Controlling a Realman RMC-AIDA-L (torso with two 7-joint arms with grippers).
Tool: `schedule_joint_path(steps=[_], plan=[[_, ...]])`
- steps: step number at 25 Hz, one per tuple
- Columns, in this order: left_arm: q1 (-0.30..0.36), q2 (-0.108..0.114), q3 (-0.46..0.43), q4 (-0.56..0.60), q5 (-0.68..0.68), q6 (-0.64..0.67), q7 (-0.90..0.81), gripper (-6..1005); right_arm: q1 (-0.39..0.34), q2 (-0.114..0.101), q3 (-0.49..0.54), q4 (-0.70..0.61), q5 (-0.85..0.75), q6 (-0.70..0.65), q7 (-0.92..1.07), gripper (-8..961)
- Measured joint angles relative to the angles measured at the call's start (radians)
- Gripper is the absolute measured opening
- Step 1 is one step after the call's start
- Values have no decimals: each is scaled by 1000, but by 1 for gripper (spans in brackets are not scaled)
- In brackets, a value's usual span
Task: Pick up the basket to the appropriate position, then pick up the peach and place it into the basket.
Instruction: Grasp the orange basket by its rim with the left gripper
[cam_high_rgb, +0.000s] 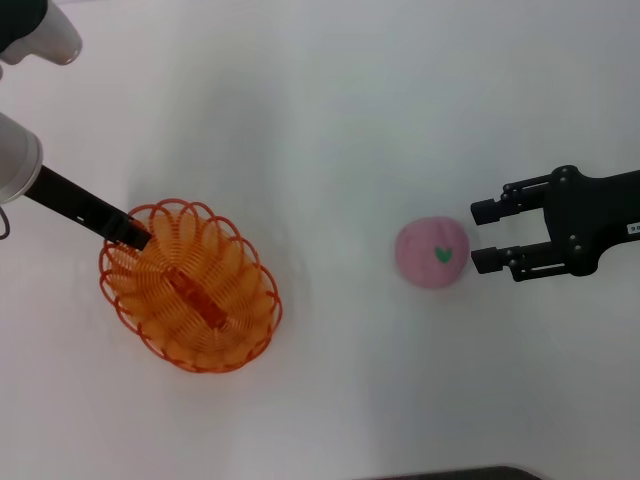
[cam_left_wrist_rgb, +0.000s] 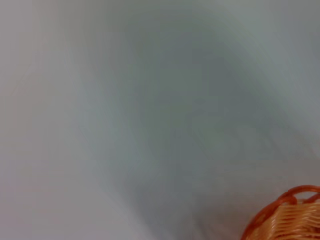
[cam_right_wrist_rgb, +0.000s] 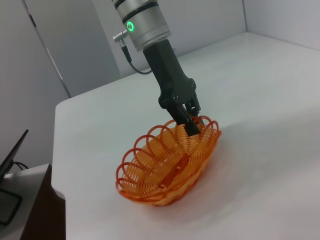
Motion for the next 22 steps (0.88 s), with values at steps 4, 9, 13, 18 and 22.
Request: schedule_joint_path(steps=[4,9,13,18,22], plan=[[0,4,-3,-1,0,0,-3,322,2,0,0,0,-2,6,0,644],[0,5,-4,6,-2,11,-10,155,0,1,0,0,-8,14,0,643],[0,7,-27,24,-7,17,-12,97,0,1,1,0,-8,9,0,643],[0,7,-95,80,-11,67,-13,95,3,2,8,-1,-4,-14,0,643],[-6,2,-175,122,-16,115,-13,85,7,0,13,-12,2,-18,-1,643]])
